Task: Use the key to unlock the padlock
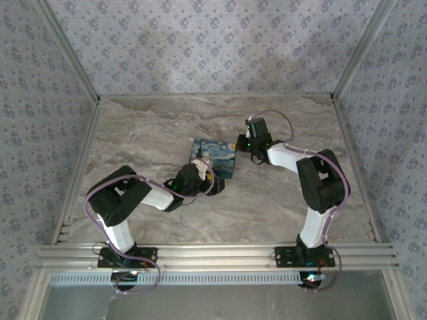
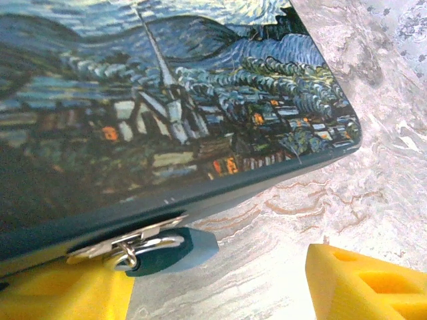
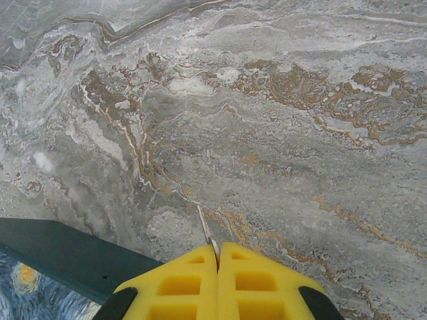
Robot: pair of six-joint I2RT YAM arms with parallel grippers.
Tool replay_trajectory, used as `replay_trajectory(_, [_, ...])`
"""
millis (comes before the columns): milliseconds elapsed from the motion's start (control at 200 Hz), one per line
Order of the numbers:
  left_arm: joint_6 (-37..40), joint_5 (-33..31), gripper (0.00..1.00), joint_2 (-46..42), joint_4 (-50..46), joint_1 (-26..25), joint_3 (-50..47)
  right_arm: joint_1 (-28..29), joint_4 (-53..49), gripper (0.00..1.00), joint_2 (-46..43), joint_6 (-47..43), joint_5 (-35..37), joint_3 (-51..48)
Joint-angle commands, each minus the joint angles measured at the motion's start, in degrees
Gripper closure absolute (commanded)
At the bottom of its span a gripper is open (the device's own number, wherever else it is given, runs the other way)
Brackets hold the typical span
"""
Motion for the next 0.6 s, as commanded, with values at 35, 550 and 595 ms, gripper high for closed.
replay_trajectory(35, [0.73, 1.81, 0.31, -0.46, 4.48, -0.13, 0.29, 0.83, -2.66, 1.00, 0.97, -0.99, -1.60, 0.84])
replay_trajectory(550, [-2.31, -0.13, 0.26, -2.30, 5.73, 0.69, -3.86, 1.06, -2.44, 1.00, 0.70, -0.74, -1.48, 0.75])
replay_trajectory(595, [-2.31, 0.56, 0.26, -2.31, 6.17, 0.70, -3.95, 1.08, -2.44, 1.00, 0.70, -0.73, -1.52, 0.75])
